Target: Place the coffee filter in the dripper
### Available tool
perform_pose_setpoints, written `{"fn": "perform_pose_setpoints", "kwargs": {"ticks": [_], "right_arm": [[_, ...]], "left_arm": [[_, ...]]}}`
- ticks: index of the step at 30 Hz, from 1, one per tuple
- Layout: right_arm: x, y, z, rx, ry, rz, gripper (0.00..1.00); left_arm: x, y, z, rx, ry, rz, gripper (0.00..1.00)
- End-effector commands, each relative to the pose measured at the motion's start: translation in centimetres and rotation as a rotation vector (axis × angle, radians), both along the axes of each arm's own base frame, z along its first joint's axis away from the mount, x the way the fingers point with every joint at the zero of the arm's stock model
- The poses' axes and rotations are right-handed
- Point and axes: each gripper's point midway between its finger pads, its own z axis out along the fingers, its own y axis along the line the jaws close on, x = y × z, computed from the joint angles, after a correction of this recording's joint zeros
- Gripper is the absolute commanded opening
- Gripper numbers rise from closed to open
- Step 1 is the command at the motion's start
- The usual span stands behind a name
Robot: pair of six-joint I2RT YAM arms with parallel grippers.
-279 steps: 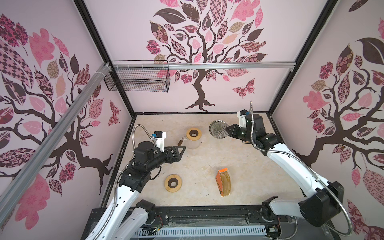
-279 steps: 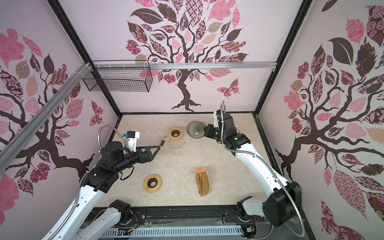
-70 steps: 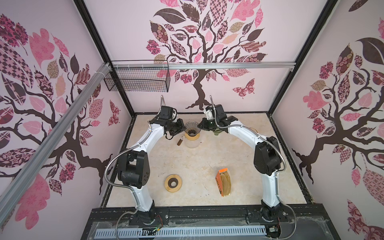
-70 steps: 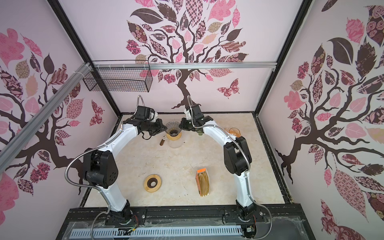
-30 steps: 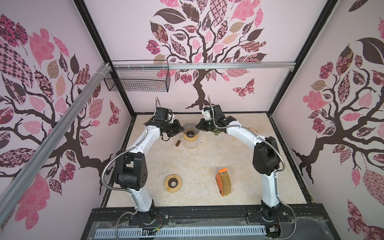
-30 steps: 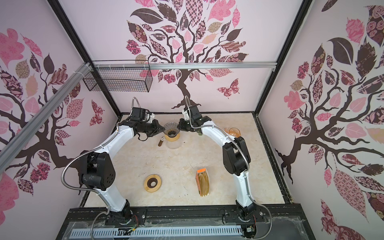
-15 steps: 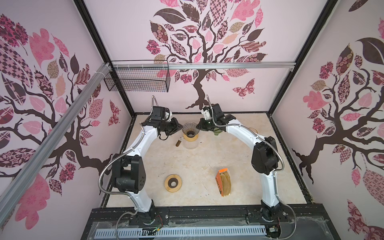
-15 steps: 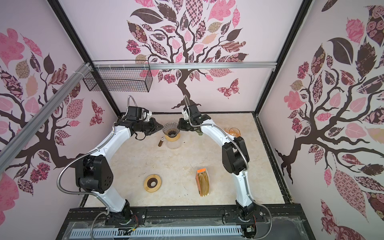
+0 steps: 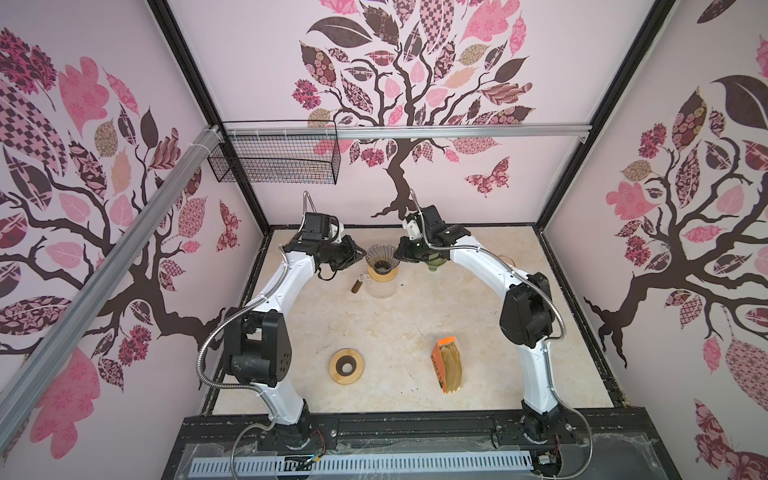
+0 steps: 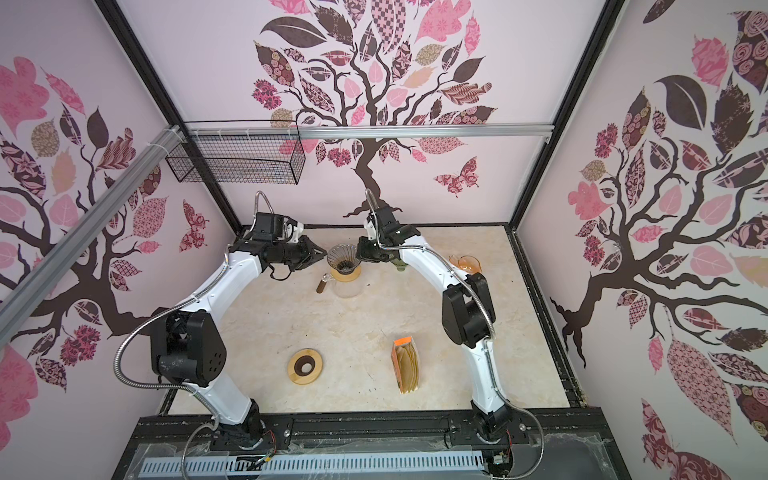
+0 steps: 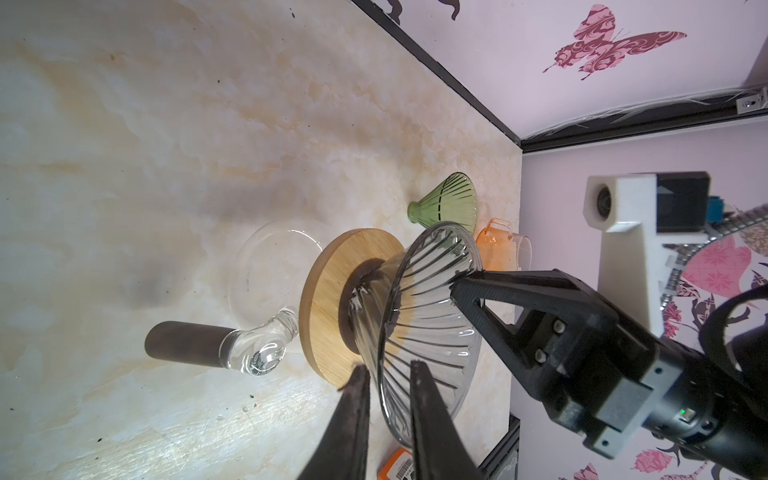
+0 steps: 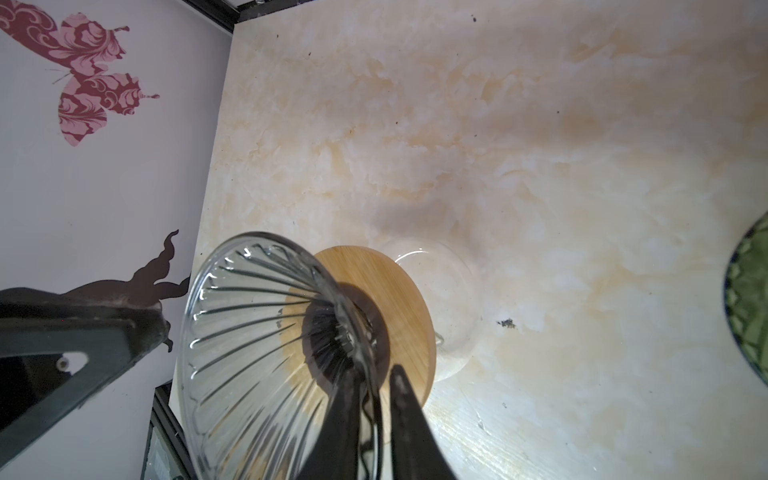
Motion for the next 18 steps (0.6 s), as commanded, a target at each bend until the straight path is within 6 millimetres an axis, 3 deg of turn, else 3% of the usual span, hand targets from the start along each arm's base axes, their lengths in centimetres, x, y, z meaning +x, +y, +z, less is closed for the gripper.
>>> {"fn": "perform_pose_setpoints", "kwargs": {"ticks": [1,18], "right_arm": [[0.3,-0.4,-1.5,-0.048,0.028,-0.003,0.27],[0.1,0.4,3.0,0.027,-0.053,0.034,0.46]], "left_arm": [[-0.4,0.3,0.3,0.007,-0.02,0.002,0.22],[-0.5,0.6,1.0,0.014,-0.041,0.011,0.28]]}}
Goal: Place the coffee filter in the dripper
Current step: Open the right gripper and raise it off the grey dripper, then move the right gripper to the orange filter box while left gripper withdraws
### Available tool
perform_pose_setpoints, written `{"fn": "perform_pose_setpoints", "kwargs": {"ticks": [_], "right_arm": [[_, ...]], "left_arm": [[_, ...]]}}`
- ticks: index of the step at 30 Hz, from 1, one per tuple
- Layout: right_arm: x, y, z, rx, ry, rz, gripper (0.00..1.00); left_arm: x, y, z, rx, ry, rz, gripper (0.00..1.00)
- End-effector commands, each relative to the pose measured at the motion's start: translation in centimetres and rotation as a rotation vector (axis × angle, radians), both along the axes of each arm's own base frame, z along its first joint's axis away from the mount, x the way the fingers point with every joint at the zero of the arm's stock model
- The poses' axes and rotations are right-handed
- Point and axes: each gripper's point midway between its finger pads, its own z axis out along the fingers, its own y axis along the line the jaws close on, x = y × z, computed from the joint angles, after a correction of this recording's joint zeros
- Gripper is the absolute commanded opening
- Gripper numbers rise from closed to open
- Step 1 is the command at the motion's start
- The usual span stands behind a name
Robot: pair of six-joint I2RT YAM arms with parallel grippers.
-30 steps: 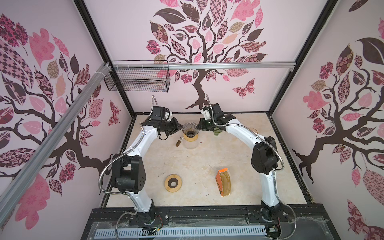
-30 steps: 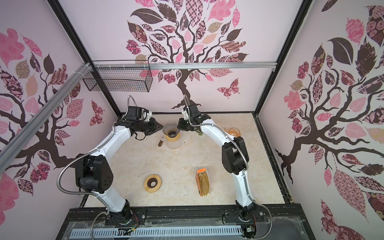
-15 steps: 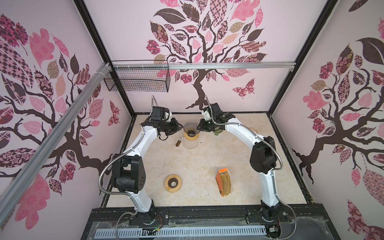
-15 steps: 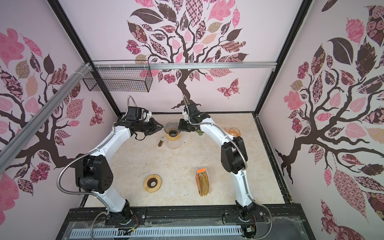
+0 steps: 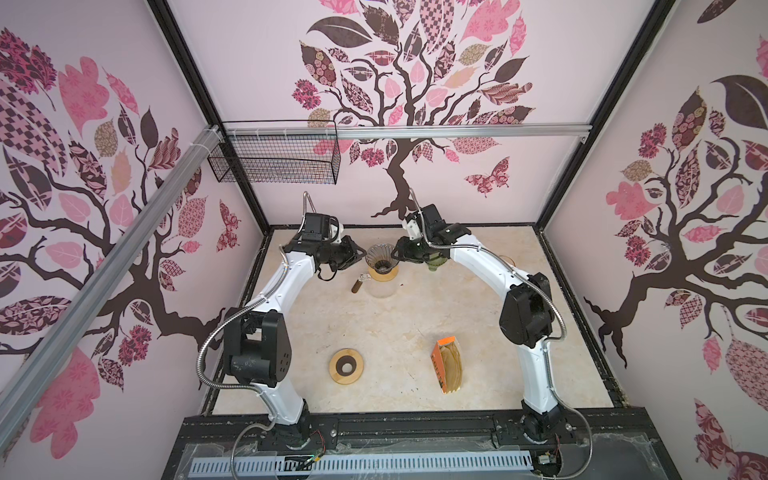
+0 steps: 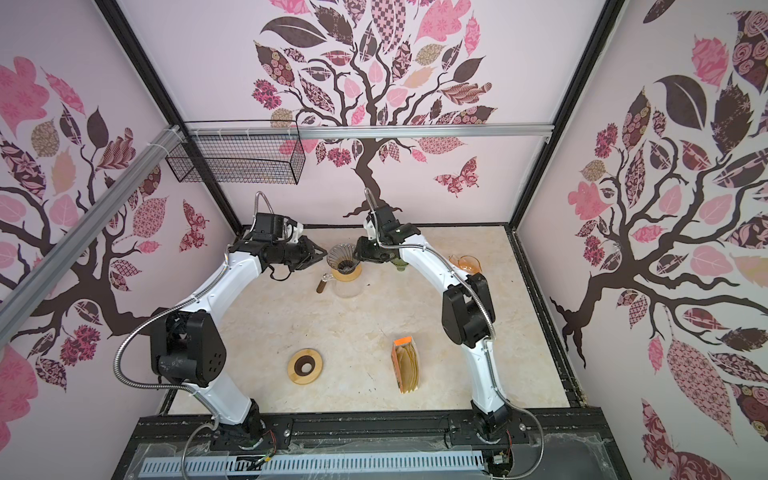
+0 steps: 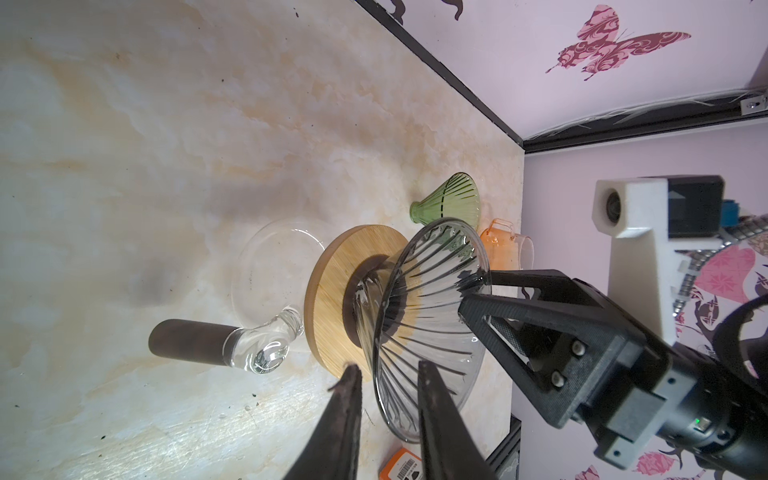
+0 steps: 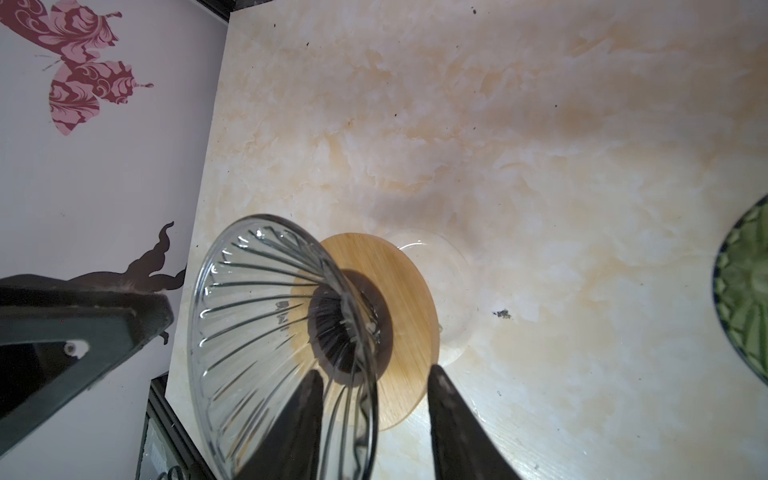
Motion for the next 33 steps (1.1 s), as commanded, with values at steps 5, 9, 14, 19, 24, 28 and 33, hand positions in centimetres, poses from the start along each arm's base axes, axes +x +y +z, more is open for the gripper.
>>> {"fn": "perform_pose_setpoints", "kwargs": {"ticks": [5,9,14,19,24,28,33], "right_arm": [[0.1,-0.3,5.2,0.053,-0.115,-0.004,0.54],[-0.7,-1.5,8.0,0.067,-0.183,-0.039,0.62],[-2.8,-4.0,10.6,0.067,-0.257,-0.094,0.75],[-6.3,-7.8,11.4,0.067,-0.305,-0.183,0.89],[-10.8,-12.7,9.4,0.028,-0.303,-0.293,0.93],[-15.3,-15.2,5.3,-0.009,-0.234,-0.293,0.91],[-20.3,-16.8,0.4,-0.053,-0.114,-0.234,0.83]], "left_arm": [[-0.6,1.0,2.0,0.023,-0.071,0.019,0.33],[-0.9,1.8,3.3,0.05,-0.11,0.042,0.42],[-1.2,3.1,5.1,0.099,-0.17,0.092,0.51],[-1.8,3.9,6.6,0.129,-0.215,0.128,0.64],[-3.0,3.5,8.8,0.144,-0.284,0.131,0.75],[-5.1,2.0,10.5,0.162,-0.351,0.075,0.84],[-8.1,0.5,11.9,0.131,-0.432,0.005,0.95]]}}
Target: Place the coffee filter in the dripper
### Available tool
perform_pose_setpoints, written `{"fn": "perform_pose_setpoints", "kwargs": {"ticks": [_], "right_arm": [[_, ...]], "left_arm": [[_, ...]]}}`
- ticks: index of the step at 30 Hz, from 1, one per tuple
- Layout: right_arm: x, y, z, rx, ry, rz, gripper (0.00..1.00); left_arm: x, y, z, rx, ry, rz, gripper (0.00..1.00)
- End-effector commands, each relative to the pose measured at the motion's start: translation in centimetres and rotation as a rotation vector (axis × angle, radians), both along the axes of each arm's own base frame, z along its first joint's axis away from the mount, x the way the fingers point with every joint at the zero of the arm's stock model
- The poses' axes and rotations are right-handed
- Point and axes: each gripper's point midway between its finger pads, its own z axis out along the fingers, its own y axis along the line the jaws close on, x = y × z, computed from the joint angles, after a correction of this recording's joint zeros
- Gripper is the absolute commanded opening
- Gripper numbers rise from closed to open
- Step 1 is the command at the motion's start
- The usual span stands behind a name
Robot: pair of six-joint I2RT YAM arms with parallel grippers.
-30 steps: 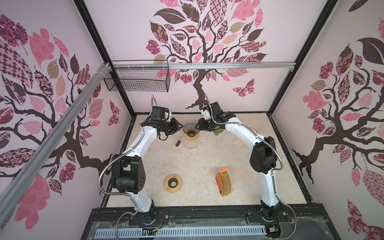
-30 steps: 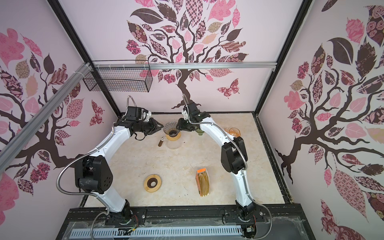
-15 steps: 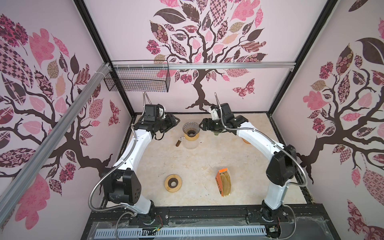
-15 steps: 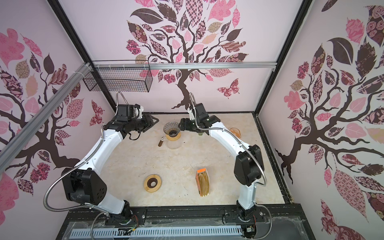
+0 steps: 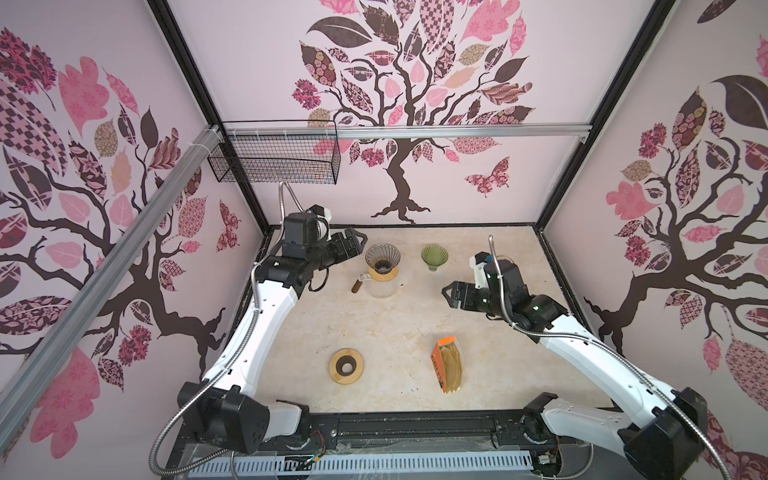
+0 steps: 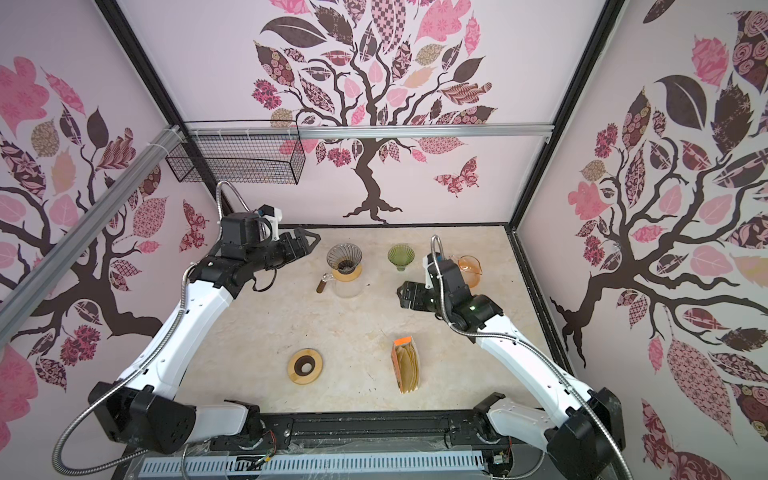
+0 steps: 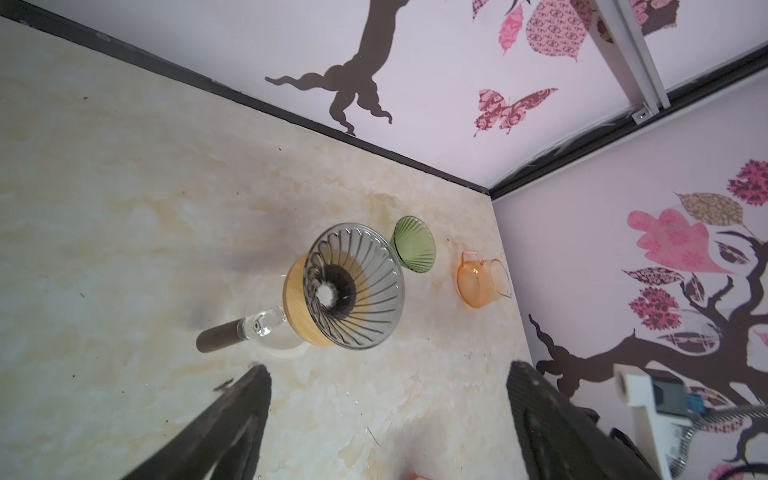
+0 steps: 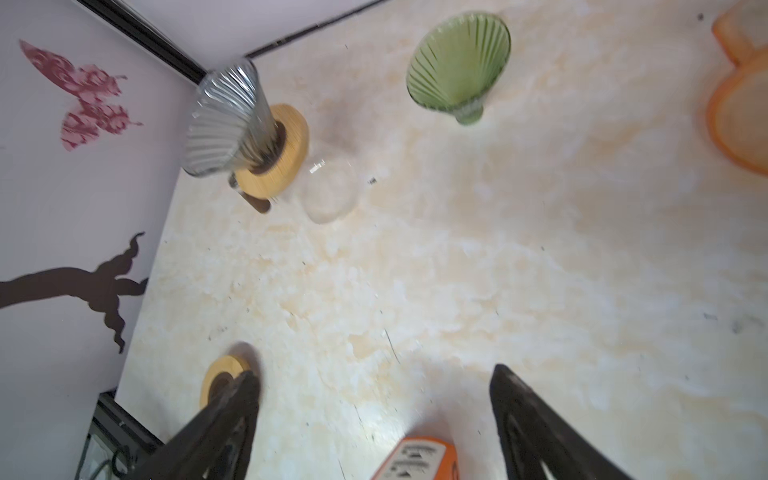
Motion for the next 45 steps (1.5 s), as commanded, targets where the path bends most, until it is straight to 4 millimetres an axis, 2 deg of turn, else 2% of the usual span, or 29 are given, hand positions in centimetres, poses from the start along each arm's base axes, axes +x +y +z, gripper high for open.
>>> {"fn": "perform_pose_setpoints", "kwargs": {"ticks": [1,5,10,13,17,22,28,38,45], "right_arm": [[-2.9,-1.0,-1.2,0.004,0.047,0.02,0.81],[-5.3,-1.4,-2.3,0.025,0.085,0.051,0.69],[-7.1,-0.9,-5.0,0.007,0.186,0.109,0.6],[-7.8,-0.6,-5.9,-0.007,0.216,0.133,0.52],[-7.7,-0.8,-6.6,-0.021,0.231,0.116,0.42],[-7.8,-0.8,-7.1,-0.026,0.245,0.117,0.33],[-8.4,-0.2,-7.8,-0.045,0.274,0.144,0.32],[-8.3,-0.5,-8.4,-0.066,0.289,0.125,0.21],[-8.5,-0.2,-8.7,-0.073,0.306,0.142,0.18]], "left_arm": [[-1.8,-0.3,0.4,0.005,-0.062,-0.045,0.96],[-4.6,-0.5,-1.4,-0.005,-0.06,-0.102,0.97],[-8.3,-1.3,-5.6,-0.012,-0.047,-0.217,0.97],[-9.8,-1.8,-5.8,-0.02,-0.074,-0.253,0.97],[-10.3,-2.3,-4.9,-0.025,-0.115,-0.277,0.98],[-10.1,-2.1,-5.3,-0.015,-0.1,-0.264,0.98],[-10.0,-1.9,-5.5,-0.007,-0.092,-0.249,0.98],[-10.0,-1.7,-5.4,-0.006,-0.095,-0.239,0.98],[-10.0,-1.7,-5.3,-0.007,-0.099,-0.237,0.98]]}}
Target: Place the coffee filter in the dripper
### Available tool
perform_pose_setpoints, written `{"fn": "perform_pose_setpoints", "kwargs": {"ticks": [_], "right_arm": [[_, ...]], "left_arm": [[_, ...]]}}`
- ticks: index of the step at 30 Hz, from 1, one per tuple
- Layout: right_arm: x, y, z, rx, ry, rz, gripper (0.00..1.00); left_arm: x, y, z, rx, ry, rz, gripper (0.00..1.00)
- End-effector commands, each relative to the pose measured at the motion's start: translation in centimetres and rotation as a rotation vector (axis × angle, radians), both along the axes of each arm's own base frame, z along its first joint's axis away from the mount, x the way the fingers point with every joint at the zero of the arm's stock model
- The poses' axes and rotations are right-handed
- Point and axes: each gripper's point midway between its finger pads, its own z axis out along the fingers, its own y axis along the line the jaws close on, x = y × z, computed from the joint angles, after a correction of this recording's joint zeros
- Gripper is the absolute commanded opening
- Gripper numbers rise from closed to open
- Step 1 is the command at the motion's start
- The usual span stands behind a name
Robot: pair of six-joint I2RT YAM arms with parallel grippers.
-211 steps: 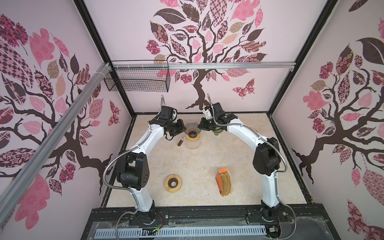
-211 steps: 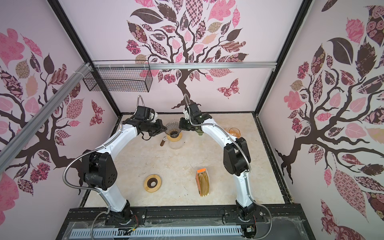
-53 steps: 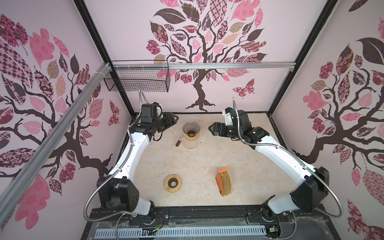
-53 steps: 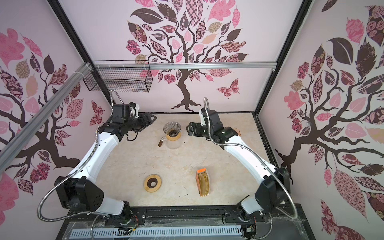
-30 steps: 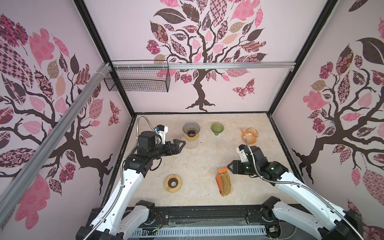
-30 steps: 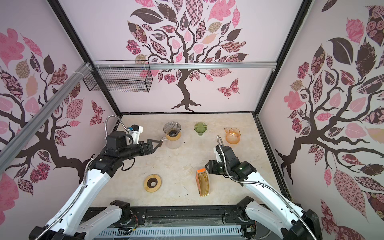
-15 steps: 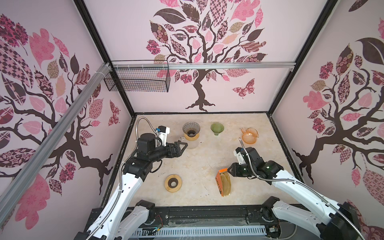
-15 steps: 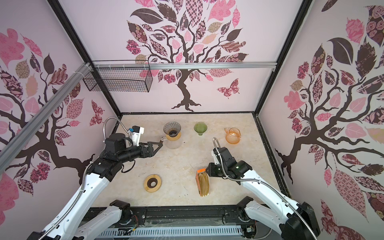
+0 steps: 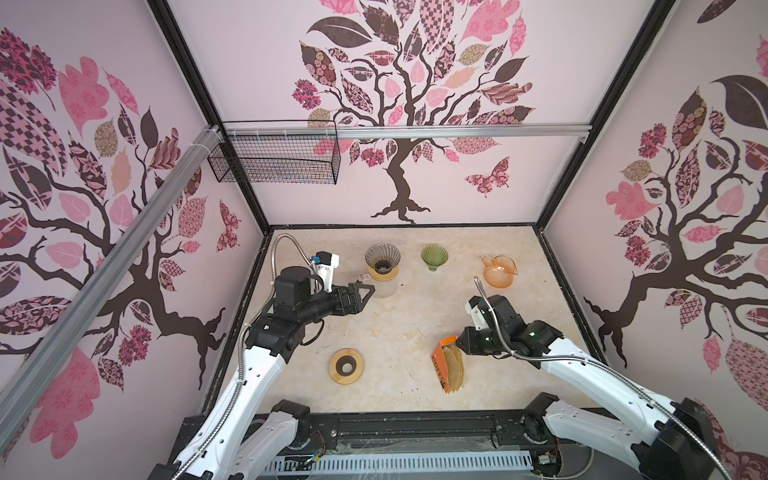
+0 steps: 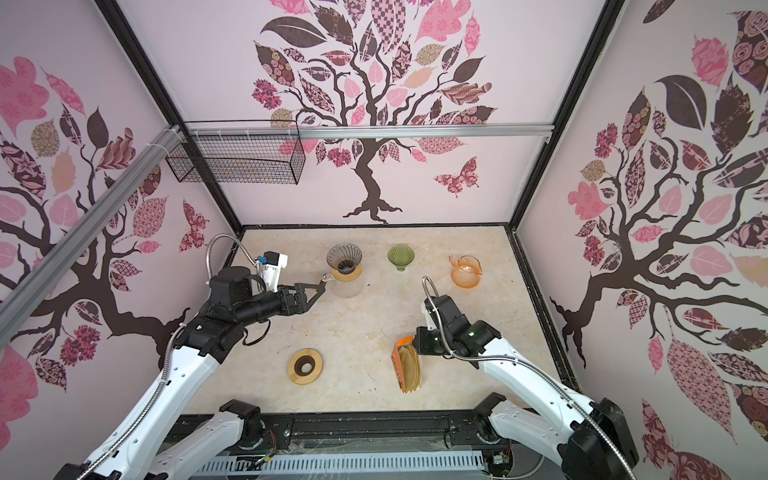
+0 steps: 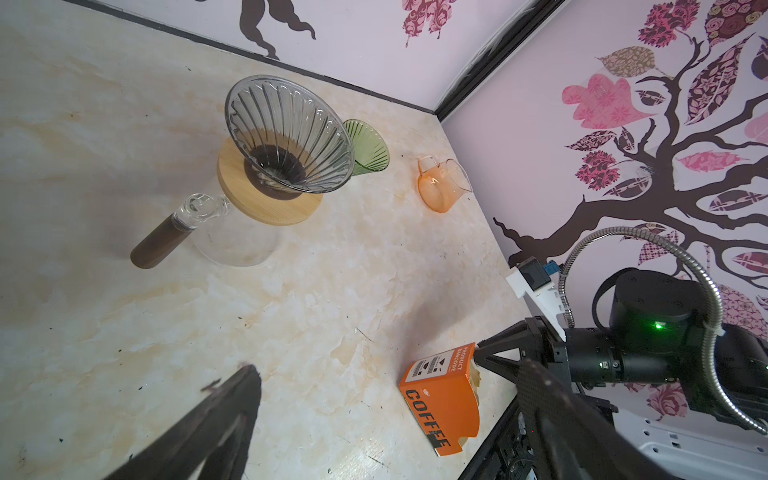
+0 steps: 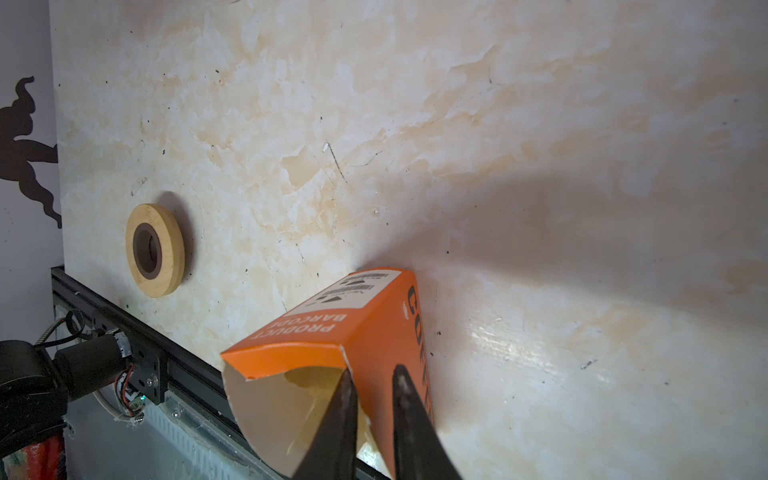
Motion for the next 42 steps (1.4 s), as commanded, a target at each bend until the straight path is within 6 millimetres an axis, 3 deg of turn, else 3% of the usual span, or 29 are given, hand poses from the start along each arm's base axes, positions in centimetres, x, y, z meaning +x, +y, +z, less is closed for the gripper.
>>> {"fn": "perform_pose_setpoints", "kwargs": {"ticks": [1,13,19,28,34,42], "right_arm": [[-0.2,0.0,-0.4,-0.02,0.017,0.011,0.16],[1.1,0.2,1.0,-0.03,-0.038,-0.001,0.05],[4.0,0.2,2.4,-0.116,-0.093,-0.019,0.02],[8.9,0.5,2.0,-0.29,-0.131,-0.031,0.02],[10.7,0.8,1.3,-0.364,-0.127,-0.017,0.02],[12.6,1.1,1.9,-0.415,-0.142,-0.024,0.03]], "left_arm": [[0.0,0.1,0.3,0.004,-0.031,0.005,0.98],[0.0,0.1,0.3,-0.005,-0.028,0.007,0.98],[0.0,0.1,0.2,-0.007,-0.024,0.008,0.98],[-0.2,0.0,0.3,-0.014,-0.028,0.003,0.98],[-0.3,-0.1,0.5,-0.022,-0.031,-0.003,0.98],[-0.4,-0.1,0.6,-0.029,-0.033,-0.007,0.98]]}}
